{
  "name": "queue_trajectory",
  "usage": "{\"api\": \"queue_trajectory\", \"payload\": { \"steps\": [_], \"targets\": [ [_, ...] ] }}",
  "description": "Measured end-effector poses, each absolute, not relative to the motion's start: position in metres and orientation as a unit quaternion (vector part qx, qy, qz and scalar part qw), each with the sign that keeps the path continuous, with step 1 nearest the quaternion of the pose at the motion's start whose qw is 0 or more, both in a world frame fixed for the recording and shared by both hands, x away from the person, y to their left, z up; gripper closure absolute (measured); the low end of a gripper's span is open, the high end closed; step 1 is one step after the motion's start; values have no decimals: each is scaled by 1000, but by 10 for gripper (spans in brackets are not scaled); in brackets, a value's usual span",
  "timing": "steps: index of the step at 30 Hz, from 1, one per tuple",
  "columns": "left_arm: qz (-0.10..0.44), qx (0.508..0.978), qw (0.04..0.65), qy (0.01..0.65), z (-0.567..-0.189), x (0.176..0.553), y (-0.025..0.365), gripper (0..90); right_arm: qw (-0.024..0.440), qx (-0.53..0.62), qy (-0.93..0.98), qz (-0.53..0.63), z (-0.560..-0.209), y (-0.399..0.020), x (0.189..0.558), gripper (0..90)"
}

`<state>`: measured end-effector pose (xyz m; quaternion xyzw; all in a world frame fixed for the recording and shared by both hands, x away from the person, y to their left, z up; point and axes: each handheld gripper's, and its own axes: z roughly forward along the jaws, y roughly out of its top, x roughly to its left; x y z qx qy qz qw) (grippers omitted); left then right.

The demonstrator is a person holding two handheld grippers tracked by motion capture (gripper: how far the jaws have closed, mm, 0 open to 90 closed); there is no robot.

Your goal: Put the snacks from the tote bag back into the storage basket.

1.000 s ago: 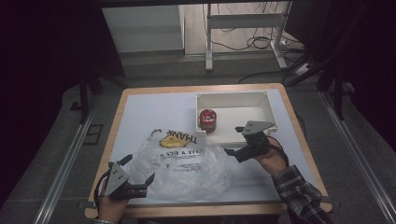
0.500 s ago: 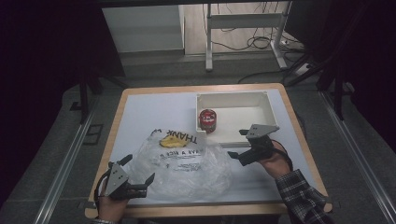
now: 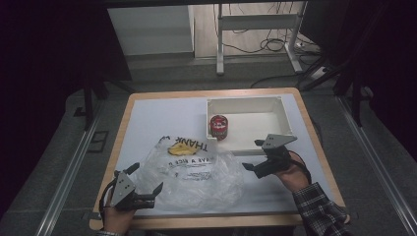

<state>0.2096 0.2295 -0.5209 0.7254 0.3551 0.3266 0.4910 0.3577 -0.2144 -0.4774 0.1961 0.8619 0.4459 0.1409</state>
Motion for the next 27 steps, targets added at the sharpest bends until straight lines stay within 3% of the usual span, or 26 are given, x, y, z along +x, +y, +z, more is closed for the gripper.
{"api": "queue_trajectory", "payload": {
  "steps": [9,27],
  "targets": [
    [325,726,491,355,-521,210,229,0,123,210,854,460,-477,-223,357,40],
    [321,731,489,352,-522,210,228,0,138,218,841,477,-476,-241,345,38]
  ]
}}
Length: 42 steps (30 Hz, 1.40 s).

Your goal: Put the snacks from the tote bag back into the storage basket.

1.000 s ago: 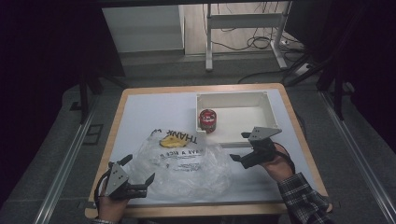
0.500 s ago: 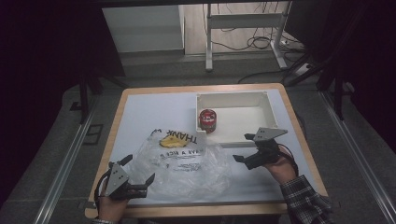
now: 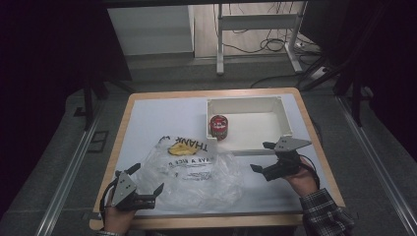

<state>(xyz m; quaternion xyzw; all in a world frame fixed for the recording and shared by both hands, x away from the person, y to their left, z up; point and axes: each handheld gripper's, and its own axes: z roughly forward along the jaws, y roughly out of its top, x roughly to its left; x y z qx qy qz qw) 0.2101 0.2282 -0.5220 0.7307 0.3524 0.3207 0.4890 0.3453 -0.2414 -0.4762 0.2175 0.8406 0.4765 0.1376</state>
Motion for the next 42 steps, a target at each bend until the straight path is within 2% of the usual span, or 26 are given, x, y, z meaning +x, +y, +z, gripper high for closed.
{"api": "queue_trajectory", "payload": {
  "steps": [20,42],
  "targets": [
    [320,731,489,353,-522,210,228,0,163,228,834,475,-477,-261,329,24],
    [317,732,488,354,-523,211,227,0,165,255,833,463,-485,-284,323,24]
  ]
}}
